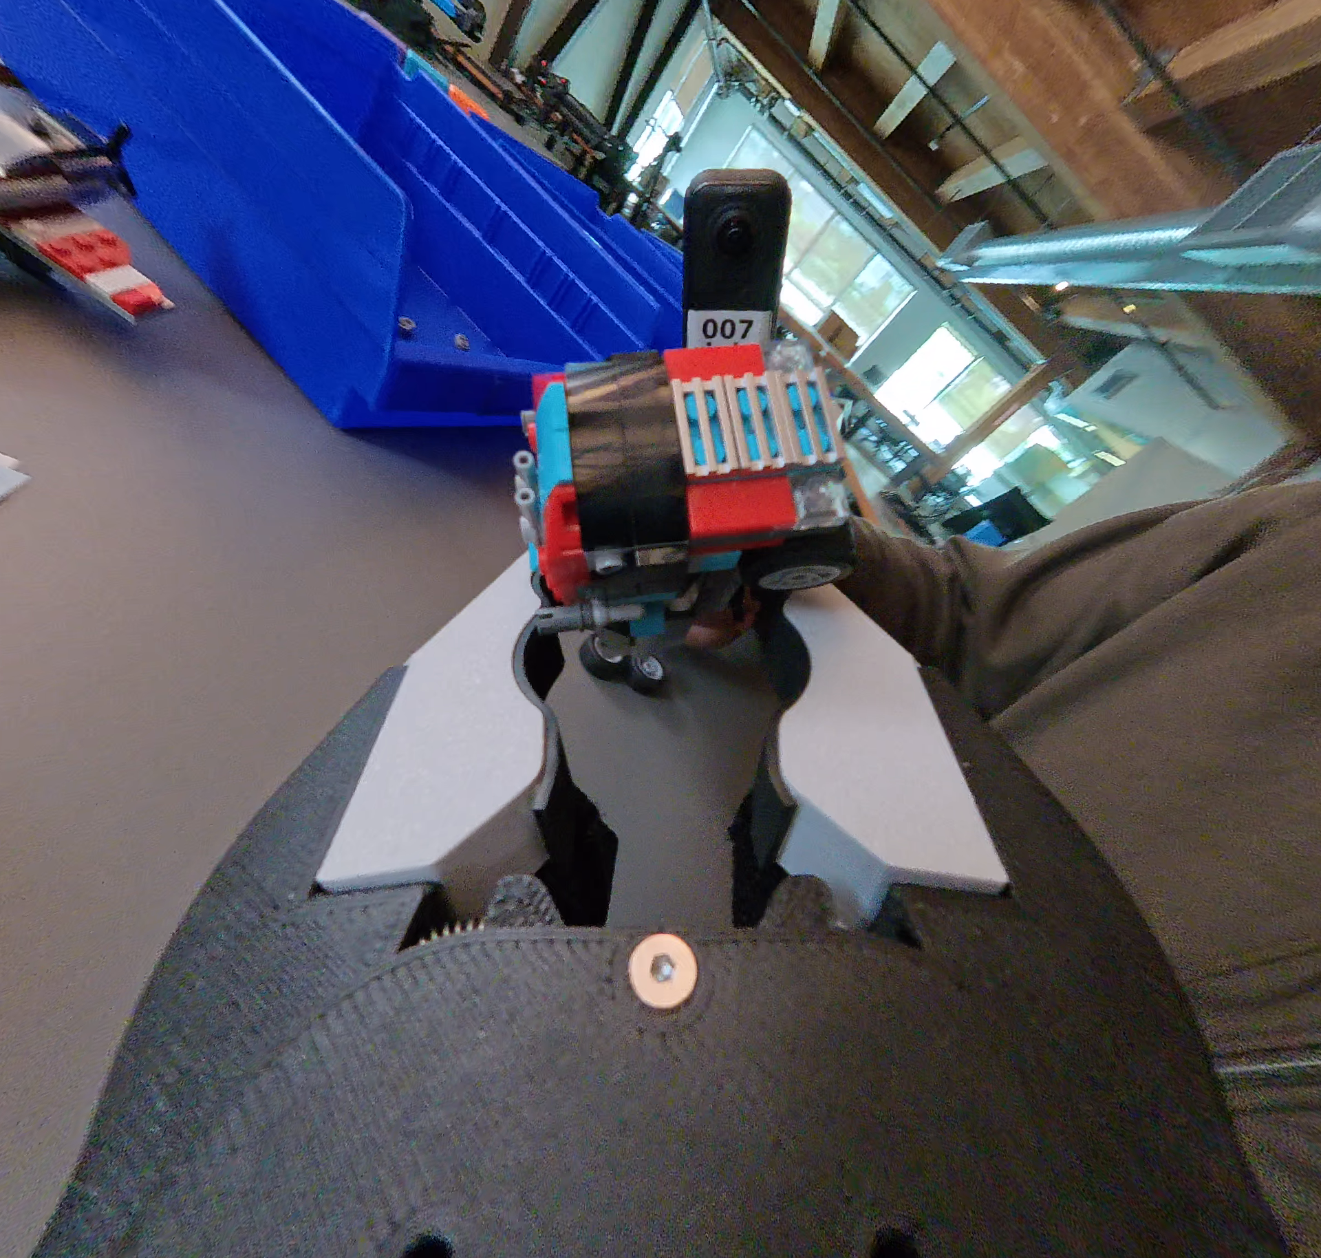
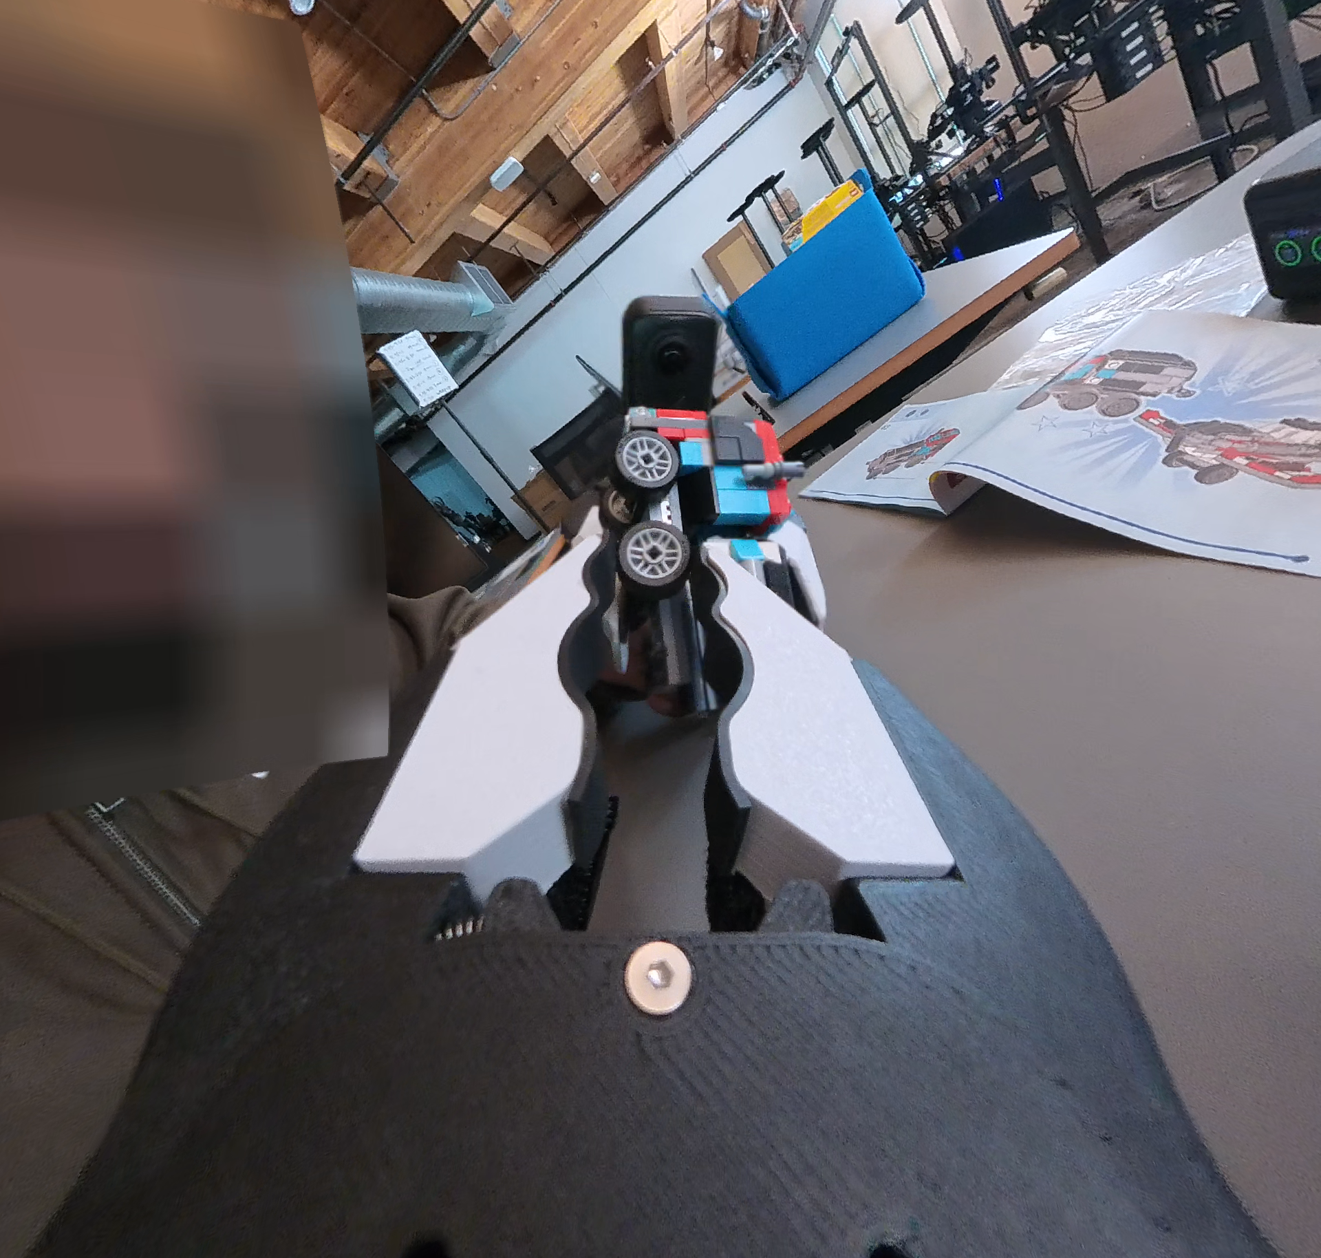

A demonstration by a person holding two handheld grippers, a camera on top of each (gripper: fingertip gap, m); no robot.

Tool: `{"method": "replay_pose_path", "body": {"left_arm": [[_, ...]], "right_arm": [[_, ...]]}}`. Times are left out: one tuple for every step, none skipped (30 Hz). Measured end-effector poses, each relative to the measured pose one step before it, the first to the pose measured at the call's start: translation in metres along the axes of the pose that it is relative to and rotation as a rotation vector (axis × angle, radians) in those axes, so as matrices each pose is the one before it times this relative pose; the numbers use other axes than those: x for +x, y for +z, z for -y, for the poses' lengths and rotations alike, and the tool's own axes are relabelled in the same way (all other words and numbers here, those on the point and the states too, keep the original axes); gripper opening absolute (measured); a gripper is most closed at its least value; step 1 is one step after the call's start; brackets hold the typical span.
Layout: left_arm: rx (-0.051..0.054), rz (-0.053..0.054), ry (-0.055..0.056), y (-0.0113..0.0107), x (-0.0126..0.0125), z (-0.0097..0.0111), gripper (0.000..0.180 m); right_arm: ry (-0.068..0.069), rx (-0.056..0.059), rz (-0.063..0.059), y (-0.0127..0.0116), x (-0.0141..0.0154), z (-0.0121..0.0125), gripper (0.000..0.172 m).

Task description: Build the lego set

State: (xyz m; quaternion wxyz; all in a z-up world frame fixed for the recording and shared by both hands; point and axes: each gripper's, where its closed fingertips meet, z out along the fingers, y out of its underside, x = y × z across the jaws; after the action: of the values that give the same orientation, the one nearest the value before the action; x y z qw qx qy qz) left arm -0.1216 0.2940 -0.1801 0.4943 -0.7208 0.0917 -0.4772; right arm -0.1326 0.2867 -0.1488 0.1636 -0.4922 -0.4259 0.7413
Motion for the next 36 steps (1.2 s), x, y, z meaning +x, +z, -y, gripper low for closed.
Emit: {"method": "replay_pose_path", "body": {"left_arm": [[-0.0030,0.0246,0.0342,-0.00036,-0.00101,0.00082,0.055],[-0.0021,0.0269,0.0348,-0.00054,-0.00124,0.00087,0.055],[-0.0028,0.0276,0.0304,-0.00049,-0.00165,0.00071,0.055],[-0.0036,0.0264,0.0293,-0.00026,-0.00164,0.00030,0.055],[-0.0018,0.0139,0.0156,0.00008,-0.00067,0.00012,0.055],[-0.0017,-0.0088,-0.0044,0.00069,0.00163,-0.00050,0.055],[0.0032,-0.0203,-0.0224,0.00089,0.00218,-0.00049,0.055],[0.0060,-0.0257,-0.0325,0.00059,0.00188,-0.00035,0.055],[0.0101,-0.0180,-0.0349,0.00016,0.00034,0.00028,0.055],[0.0097,-0.0065,-0.0191,-0.00005,-0.00066,0.00036,0.055],[0.0046,-0.0029,-0.0081,0.00015,-0.00041,0.00001,0.055],[0.0073,-0.0032,-0.0066,0.00004,-0.00007,0.00045,0.055],[0.0092,-0.0042,-0.0092,-0.00022,0.00026,0.00106,0.055],[0.0141,-0.0055,-0.0125,-0.00062,0.00005,0.00182,0.055],[0.0151,-0.0077,-0.0144,-0.00087,0.00013,0.00216,0.055],[0.0088,-0.0074,-0.0122,-0.00067,0.00003,0.00114,0.055],[0.0058,-0.0035,-0.0059,-0.00012,-0.00019,0.00041,0.055],[0.0068,-0.0038,-0.0030,0.00011,0.00032,0.00051,0.055],[0.0061,-0.0023,-0.0012,0.00015,0.00034,0.00053,0.055],[0.0047,-0.0014,-0.0006,0.00004,0.00012,0.00050,0.055],[0.0034,-0.0017,-0.0012,-0.00013,0.00006,0.00045,0.055],[0.0041,-0.0021,-0.0017,-0.00037,0.00005,0.00064,0.055],[0.0048,-0.0025,-0.0009,-0.00025,0.00023,0.00084,0.055],[0.0064,-0.0022,0.0001,-0.00047,0.00033,0.00119,0.055],[0.0110,-0.0029,-0.0011,-0.00066,0.00031,0.00190,0.055],[0.0116,-0.0052,-0.0033,-0.00099,0.00054,0.00222,0.055],[0.0074,-0.0055,-0.0027,-0.00090,0.00066,0.00192,0.055],[-0.0025,0.0004,0.0027,-0.00056,-0.00003,0.00055,0.055],[-0.0102,0.0039,0.0049,-0.00002,-0.00032,-0.00079,0.055],[-0.0077,0.0022,0.0068,0.00037,0.00015,-0.00100,0.055],[-0.0039,-0.0005,0.0018,0.00053,0.00033,-0.00078,0.055],[-0.0009,-0.0028,-0.0017,0.00042,0.00046,-0.00050,0.055],[-0.0025,-0.0016,-0.0013,0.00017,0.00017,-0.00038,0.055],[-0.0015,0.0027,0.0016,-0.00011,-0.00049,-0.00022,0.055],[-0.0043,0.0055,0.0040,0.00000,-0.00084,-0.00053,0.055],[-0.0048,0.0020,0.0036,0.00024,-0.00028,-0.00078,0.055]], "right_arm": [[0.0170,0.0053,-0.0021,0.00011,0.00037,0.00048,0.022],[0.0149,0.0054,-0.0031,0.00020,0.00053,0.00039,0.022],[0.0103,0.0036,-0.0060,0.00009,0.00078,0.00017,0.022],[0.0064,0.0018,-0.0081,-0.00011,0.00125,-0.00003,0.022],[0.0026,0.0005,-0.0062,0.00017,0.00079,-0.00026,0.022],[-0.0015,-0.0013,0.0010,0.00048,-0.00005,-0.00071,0.022],[-0.0045,0.0026,0.0085,0.00052,-0.00133,-0.00021,0.022],[-0.0048,0.0058,0.0104,0.00021,-0.00149,0.00041,0.022],[-0.0027,0.0042,0.0027,0.00008,-0.00015,0.00039,0.022],[0.0004,0.0030,-0.0037,-0.00008,0.00089,0.00028,0.022],[0.0007,0.0031,-0.0032,0.00007,0.00071,0.00032,0.022],[-0.0003,0.0047,-0.0019,0.00005,0.00022,0.00054,0.022],[-0.0007,0.0066,-0.0023,0.00018,-0.00017,0.00080,0.022],[-0.0002,0.0082,-0.0027,0.00040,-0.00016,0.00113,0.022],[0.0020,0.0087,-0.0036,0.00033,0.00006,0.00103,0.022],[0.0040,0.0082,-0.0038,0.00061,0.00007,0.00072,0.022],[0.0057,0.0077,-0.0021,0.00052,0.00008,0.00058,0.022],[0.0066,0.0074,0.0011,0.00038,-0.00017,0.00051,0.022],[0.0069,0.0063,0.0032,0.00002,-0.00027,0.00075,0.022],[0.0058,0.0048,0.0020,-0.00006,-0.00009,0.00063,0.022],[0.0027,0.0037,-0.0002,-0.00004,0.00001,0.00048,0.022],[0.0009,0.0030,-0.0012,-0.00006,-0.00002,0.00038,0.022],[0.0018,0.0032,0.0000,0.00000,-0.00014,0.00049,0.022],[0.0020,0.0029,0.0017,-0.00012,-0.00021,0.00051,0.022],[0.0009,0.0014,0.0020,-0.00010,-0.00043,0.00031,0.022],[-0.0002,-0.0005,-0.0008,-0.00014,0.00008,0.00006,0.021],[-0.0031,-0.0053,-0.0028,0.00010,0.00036,-0.00083,0.022],[-0.0036,-0.0045,-0.0021,0.00025,0.00011,-0.00078,0.021],[-0.0024,-0.0004,-0.0006,0.00021,-0.00026,-0.00004,0.021],[-0.0046,-0.0007,0.0002,0.00030,-0.00048,0.00008,0.022],[-0.0050,-0.0004,0.0003,0.00016,-0.00060,0.00017,0.021],[-0.0010,0.0014,0.0013,-0.00003,-0.00056,0.00025,0.021],[0.0026,0.0031,0.0016,-0.00027,-0.00008,0.00044,0.021],[0.0055,0.0078,0.0023,-0.00047,0.00000,0.00119,0.021],[0.0094,0.0130,0.0054,-0.00078,-0.00032,0.00208,0.022],[0.0092,0.0118,0.0076,-0.00063,-0.00066,0.00196,0.022]]}}
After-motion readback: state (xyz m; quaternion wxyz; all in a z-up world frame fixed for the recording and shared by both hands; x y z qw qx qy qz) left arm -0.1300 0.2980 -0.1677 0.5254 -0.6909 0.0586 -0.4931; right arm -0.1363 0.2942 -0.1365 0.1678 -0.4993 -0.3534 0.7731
